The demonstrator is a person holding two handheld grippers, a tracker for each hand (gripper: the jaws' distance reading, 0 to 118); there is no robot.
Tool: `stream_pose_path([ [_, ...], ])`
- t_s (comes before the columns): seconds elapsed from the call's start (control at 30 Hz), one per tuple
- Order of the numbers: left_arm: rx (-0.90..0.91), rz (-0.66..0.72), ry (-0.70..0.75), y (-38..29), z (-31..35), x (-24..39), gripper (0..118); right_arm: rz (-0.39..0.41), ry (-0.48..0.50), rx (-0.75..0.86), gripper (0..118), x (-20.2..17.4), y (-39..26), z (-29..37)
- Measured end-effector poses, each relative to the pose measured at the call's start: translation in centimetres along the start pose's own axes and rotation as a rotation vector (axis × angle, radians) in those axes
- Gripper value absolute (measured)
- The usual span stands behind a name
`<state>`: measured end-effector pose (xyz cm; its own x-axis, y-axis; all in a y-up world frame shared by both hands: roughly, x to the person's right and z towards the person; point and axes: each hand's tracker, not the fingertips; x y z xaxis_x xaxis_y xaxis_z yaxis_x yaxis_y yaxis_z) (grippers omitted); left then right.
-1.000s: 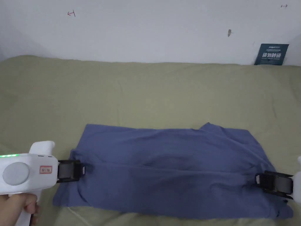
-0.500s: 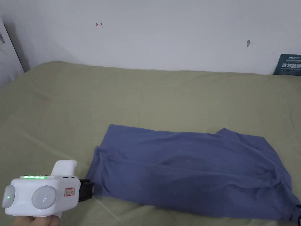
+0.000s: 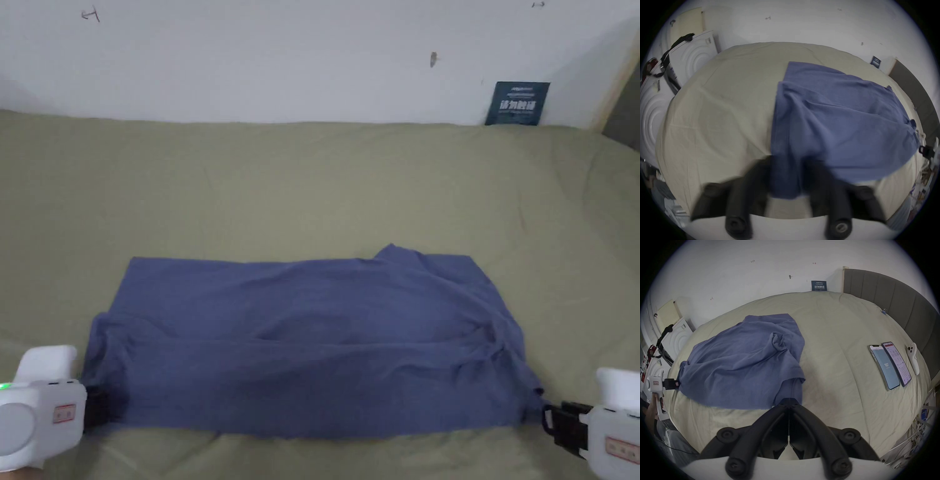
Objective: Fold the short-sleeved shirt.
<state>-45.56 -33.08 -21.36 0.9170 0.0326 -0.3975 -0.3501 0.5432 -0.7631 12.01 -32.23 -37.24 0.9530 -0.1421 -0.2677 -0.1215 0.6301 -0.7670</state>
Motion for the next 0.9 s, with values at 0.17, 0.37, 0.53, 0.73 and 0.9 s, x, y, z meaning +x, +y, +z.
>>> stream_pose_path([
  [0.17, -0.001, 0.0, 0.014, 0.2, 0.3, 0.8, 6, -0.019, 0.019, -0.005, 112, -0.2, 0.8, -0.8],
  [0.37, -0.001, 0.021, 0.013, 0.4, 0.7, 0.5, 6, -0.003, -0.003, -0.144, 82, -0.6, 2.3, -5.3],
  [0.53, 0.002, 0.027, 0.003, 0.6, 1.6, 0.3, 6, -0.016, 0.032, -0.098, 9, -0.7, 2.7, -3.1],
  [0.73, 0.017, 0.025, 0.002, 0.0, 4.5, 0.0, 6, 0.03, 0.041, -0.069, 9, -1.4, 1.4, 0.8],
  [0.9, 0.004, 0.0, -0.009, -3.4, 8.3, -0.8, 6, 0.034, 0.056, -0.06, 9, -0.7, -1.8, 4.5],
])
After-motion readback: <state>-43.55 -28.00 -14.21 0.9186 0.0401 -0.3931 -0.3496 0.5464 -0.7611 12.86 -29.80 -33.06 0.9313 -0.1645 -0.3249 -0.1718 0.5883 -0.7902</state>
